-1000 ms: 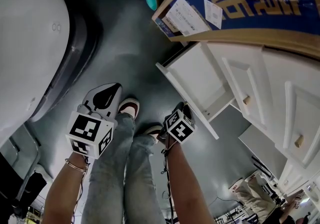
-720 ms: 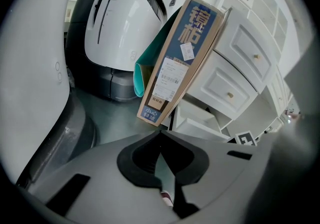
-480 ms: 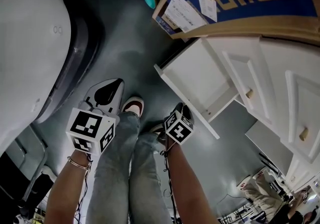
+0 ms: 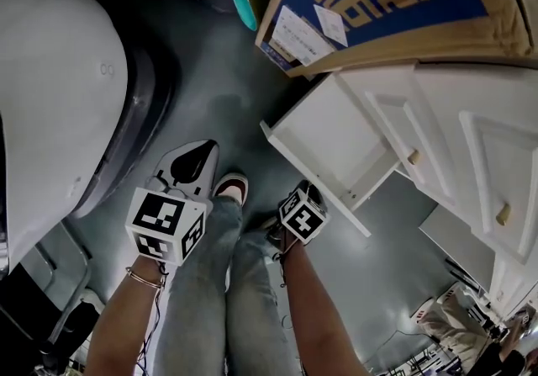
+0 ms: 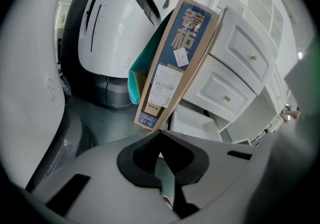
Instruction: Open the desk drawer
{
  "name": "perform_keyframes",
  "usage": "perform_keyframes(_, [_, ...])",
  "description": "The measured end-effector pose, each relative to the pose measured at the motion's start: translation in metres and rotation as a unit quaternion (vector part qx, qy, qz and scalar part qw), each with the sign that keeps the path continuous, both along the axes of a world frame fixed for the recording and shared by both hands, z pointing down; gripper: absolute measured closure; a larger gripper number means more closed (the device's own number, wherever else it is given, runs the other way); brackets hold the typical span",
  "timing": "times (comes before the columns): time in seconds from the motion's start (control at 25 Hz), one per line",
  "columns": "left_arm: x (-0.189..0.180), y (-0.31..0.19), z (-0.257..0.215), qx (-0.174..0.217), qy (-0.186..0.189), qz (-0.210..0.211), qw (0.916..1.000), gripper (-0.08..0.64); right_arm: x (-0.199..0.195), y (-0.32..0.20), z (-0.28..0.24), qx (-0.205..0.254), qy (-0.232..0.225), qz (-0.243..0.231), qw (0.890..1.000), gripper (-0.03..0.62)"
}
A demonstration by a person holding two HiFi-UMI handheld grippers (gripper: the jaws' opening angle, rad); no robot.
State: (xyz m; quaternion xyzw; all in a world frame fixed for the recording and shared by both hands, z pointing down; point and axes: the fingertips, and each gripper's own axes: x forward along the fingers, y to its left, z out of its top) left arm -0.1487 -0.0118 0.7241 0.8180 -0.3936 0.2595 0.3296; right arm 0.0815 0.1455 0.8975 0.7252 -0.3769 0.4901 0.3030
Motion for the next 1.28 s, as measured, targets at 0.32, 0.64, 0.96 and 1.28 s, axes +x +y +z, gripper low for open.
perform_keyframes(0.32, [0.006,0.0,-0.048,0.002,-0.003,0.004,1.0,0.542,-0.007,0.007,-0.049,-0.01,-0.019,0.001,1.0,0.486])
perform_keyframes(0.64, [0.023,0.0,-0.106,0.004,0.006,0.014,0.9999,0.542,-0.01,-0.001,-0.125,0.015,-0.026,-0.02,0.999,0.476])
perform_keyframes(0.96, [0.051,-0.003,-0.138,0.007,0.017,0.022,0.9996,0.542,0.004,-0.024,-0.183,0.047,-0.031,-0.038,0.998,0.472])
perform_keyframes(1.28, [0.073,-0.009,-0.161,0.009,0.032,0.037,0.9988,0.543,0.042,-0.051,-0.226,0.081,-0.006,-0.007,0.997,0.461])
